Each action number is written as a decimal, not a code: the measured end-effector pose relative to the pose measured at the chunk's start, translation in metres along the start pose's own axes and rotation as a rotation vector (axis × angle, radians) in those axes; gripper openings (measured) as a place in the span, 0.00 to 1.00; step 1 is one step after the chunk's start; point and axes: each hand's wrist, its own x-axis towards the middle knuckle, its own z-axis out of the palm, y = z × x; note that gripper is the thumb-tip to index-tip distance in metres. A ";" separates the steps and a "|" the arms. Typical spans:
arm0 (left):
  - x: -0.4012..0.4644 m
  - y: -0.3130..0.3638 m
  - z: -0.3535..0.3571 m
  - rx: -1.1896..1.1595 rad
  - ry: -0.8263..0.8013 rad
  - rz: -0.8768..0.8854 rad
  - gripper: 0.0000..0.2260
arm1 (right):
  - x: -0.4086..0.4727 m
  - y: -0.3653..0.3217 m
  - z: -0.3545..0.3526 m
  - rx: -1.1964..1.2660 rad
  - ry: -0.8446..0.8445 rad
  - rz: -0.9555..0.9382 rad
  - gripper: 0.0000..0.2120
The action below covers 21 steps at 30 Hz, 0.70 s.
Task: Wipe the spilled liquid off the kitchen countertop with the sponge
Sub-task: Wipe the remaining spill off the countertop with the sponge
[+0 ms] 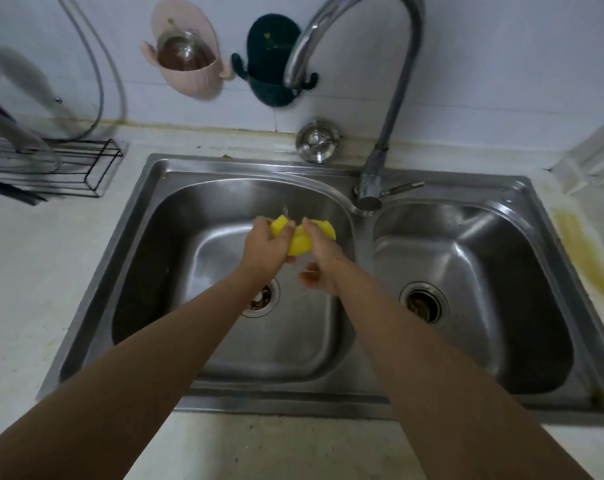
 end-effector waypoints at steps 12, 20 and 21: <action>-0.034 0.068 0.120 -0.161 -0.423 -0.262 0.04 | -0.037 -0.007 -0.136 0.275 0.397 -0.502 0.09; -0.069 0.095 0.249 -0.107 -0.640 -0.359 0.16 | -0.039 -0.021 -0.274 0.075 0.799 -0.581 0.07; -0.069 0.099 0.265 -0.112 -0.640 -0.359 0.16 | -0.039 -0.025 -0.291 0.014 0.837 -0.600 0.06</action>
